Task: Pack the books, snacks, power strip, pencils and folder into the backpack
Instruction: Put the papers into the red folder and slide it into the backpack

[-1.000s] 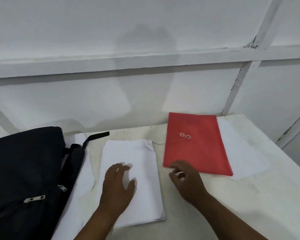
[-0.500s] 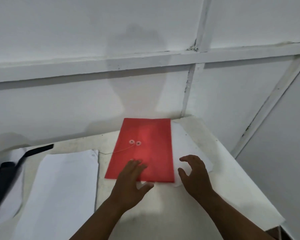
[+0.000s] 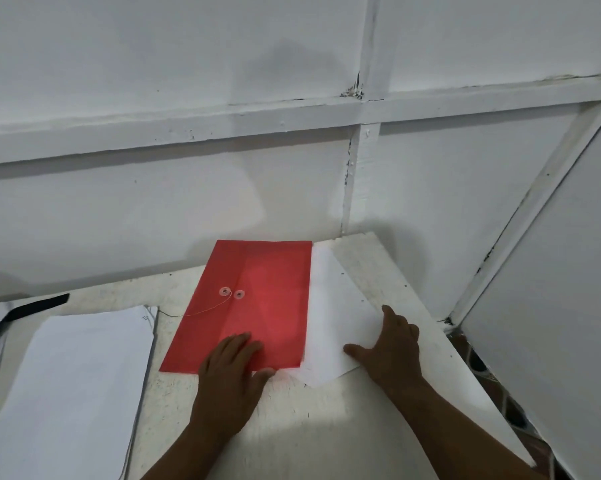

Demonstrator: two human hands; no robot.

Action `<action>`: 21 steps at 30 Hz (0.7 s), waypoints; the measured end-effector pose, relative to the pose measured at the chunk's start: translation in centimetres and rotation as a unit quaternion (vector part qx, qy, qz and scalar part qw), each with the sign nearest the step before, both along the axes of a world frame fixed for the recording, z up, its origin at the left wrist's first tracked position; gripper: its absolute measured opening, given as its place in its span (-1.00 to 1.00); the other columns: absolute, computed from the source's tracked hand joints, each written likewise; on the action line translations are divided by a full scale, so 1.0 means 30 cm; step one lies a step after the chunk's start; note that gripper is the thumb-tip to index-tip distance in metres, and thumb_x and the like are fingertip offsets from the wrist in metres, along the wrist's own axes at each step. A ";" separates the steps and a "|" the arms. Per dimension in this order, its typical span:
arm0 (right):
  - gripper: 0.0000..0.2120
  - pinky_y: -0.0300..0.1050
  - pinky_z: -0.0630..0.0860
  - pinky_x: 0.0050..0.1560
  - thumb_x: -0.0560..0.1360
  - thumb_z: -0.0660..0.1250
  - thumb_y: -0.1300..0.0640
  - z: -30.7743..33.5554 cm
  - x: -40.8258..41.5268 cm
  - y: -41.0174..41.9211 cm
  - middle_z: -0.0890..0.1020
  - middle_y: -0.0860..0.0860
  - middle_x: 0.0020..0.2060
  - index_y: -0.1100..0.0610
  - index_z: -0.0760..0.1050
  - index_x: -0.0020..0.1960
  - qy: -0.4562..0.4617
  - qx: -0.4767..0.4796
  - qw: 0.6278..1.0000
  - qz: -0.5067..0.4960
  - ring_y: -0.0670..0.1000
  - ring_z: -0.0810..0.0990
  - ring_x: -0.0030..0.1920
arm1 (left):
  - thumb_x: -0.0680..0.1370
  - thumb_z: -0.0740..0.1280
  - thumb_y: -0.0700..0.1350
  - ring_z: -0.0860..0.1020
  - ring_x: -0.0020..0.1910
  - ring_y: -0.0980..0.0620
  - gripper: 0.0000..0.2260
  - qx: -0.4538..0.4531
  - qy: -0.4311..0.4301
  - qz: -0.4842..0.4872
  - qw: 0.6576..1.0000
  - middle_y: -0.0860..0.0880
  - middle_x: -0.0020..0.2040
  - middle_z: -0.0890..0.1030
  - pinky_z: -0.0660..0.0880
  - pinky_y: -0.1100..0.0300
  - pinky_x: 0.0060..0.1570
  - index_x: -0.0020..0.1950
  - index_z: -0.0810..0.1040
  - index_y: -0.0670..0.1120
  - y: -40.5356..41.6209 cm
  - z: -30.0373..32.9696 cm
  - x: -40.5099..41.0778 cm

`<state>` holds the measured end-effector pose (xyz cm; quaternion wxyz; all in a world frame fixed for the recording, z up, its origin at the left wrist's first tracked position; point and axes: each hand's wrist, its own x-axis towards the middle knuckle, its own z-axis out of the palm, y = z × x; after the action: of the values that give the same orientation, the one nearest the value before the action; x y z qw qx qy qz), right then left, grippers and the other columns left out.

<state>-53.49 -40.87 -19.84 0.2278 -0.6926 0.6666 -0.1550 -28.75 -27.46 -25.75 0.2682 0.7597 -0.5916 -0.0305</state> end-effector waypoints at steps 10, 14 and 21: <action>-0.42 0.00 0.51 0.26 0.36 0.57 -0.05 0.069 -0.011 -0.046 0.59 0.06 0.19 0.16 0.47 0.27 -0.062 0.096 0.993 0.039 0.10 0.56 0.21 | 0.51 0.22 0.39 0.45 0.38 0.00 -0.50 -0.015 0.038 0.002 0.999 0.10 0.38 0.52 0.40 -0.25 0.31 0.25 0.58 0.09 0.001 -0.007 0.006; -0.49 0.02 0.32 0.46 0.60 0.31 0.00 0.108 0.010 -0.023 0.45 0.09 0.41 0.18 0.33 0.47 -0.134 0.081 0.987 0.030 0.14 0.41 0.42 | 0.50 0.22 0.40 0.43 0.39 0.03 -0.51 -0.018 0.049 0.004 0.999 0.14 0.38 0.50 0.37 -0.22 0.32 0.24 0.59 0.13 0.007 0.003 0.007; -0.61 0.01 0.36 0.40 0.63 0.27 0.12 0.192 -0.036 -0.035 0.53 0.11 0.34 0.20 0.41 0.42 -0.143 -0.008 0.989 0.027 0.16 0.49 0.35 | 0.49 0.26 0.32 0.48 0.31 0.08 -0.60 -0.020 0.042 0.020 0.999 0.16 0.30 0.53 0.42 -0.16 0.27 0.16 0.61 0.11 -0.013 0.026 -0.007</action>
<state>-54.58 -41.92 -14.08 0.3199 -0.6829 0.6067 -0.2515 -28.96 -27.84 -24.97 0.3086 0.7643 -0.5645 -0.0455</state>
